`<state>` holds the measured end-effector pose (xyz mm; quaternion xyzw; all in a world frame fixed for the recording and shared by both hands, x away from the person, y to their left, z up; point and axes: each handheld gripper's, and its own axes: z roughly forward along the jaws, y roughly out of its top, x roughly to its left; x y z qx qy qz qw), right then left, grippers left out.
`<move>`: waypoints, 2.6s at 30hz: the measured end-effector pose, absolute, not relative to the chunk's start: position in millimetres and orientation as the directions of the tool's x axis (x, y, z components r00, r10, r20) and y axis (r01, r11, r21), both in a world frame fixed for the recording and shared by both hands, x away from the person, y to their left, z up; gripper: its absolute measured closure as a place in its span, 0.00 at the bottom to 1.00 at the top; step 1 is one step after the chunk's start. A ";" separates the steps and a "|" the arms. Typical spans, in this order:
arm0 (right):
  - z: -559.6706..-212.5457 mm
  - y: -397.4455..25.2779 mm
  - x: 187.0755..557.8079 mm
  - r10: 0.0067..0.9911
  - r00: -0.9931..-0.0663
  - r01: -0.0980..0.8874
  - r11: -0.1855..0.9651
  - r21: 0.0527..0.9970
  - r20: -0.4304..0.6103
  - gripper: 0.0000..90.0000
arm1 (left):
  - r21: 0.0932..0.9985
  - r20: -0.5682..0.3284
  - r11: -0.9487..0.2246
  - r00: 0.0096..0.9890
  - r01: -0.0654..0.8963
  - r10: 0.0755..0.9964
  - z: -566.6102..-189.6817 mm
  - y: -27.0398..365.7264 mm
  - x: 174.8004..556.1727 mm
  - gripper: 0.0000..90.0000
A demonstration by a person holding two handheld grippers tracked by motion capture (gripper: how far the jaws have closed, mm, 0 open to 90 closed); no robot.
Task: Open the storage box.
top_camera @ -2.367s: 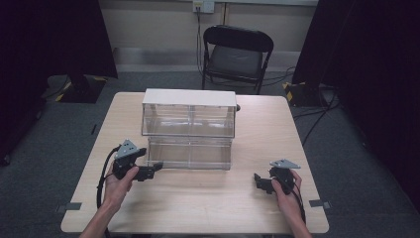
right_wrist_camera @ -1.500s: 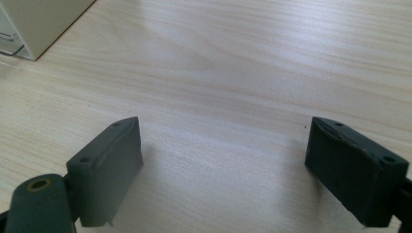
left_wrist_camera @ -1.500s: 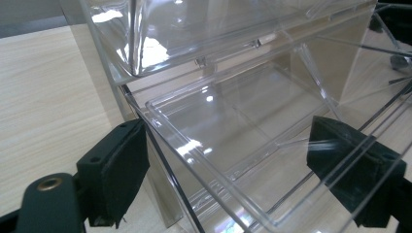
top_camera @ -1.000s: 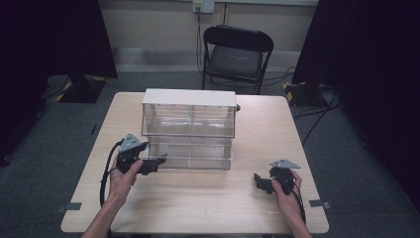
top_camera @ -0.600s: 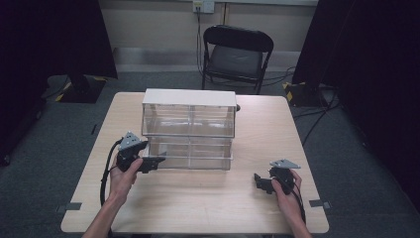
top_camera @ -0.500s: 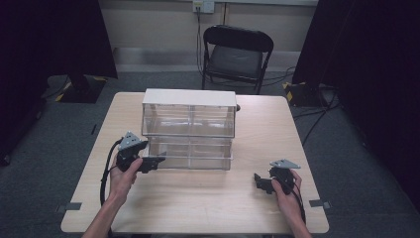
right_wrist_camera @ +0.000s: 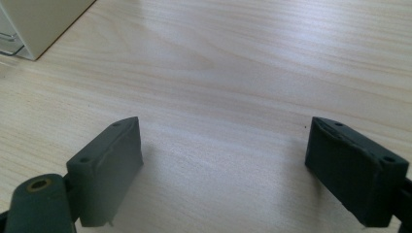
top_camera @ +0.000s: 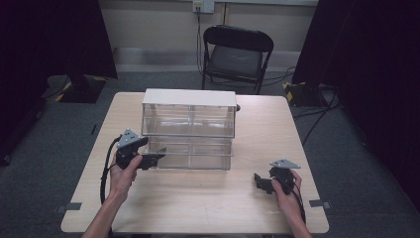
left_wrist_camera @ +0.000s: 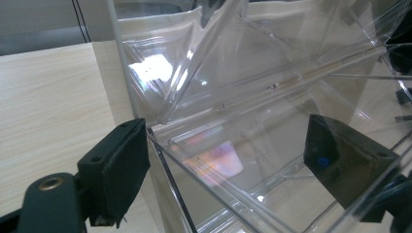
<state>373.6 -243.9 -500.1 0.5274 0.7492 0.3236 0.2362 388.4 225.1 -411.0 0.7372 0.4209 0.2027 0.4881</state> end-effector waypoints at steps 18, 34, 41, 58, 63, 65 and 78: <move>-500.1 -243.9 373.6 0.943 -0.332 0.637 0.235 0.734 -0.013 0.14 | 0.892 -0.109 -0.165 0.553 0.421 0.826 -409.4 224.7 386.3 0.21; -500.1 -243.9 373.5 0.943 -0.332 0.637 0.234 0.734 -0.012 0.14 | 0.894 -0.091 -0.176 0.551 0.412 0.829 -408.1 225.9 383.8 0.24; -500.1 -243.9 373.6 0.943 -0.332 0.637 0.234 0.734 -0.013 0.14 | 0.902 -0.111 -0.162 0.577 0.400 0.809 -405.6 228.8 383.3 0.17; -500.1 -243.9 373.6 0.943 -0.332 0.637 0.234 0.734 -0.013 0.14 | 0.914 -0.113 -0.142 0.575 0.379 0.810 -396.8 229.6 383.8 0.17; -500.1 -243.9 373.6 0.943 -0.332 0.637 0.234 0.734 -0.012 0.14 | 0.916 -0.117 -0.136 0.576 0.377 0.809 -395.0 229.4 384.7 0.17; -500.1 -243.9 373.6 0.943 -0.332 0.637 0.234 0.734 -0.013 0.14 | 0.916 -0.118 -0.135 0.573 0.379 0.811 -394.5 229.3 384.9 0.17; -500.1 -243.9 373.6 0.943 -0.332 0.637 0.234 0.734 -0.013 0.14 | 0.912 -0.120 -0.139 0.576 0.385 0.809 -392.5 226.4 387.2 0.17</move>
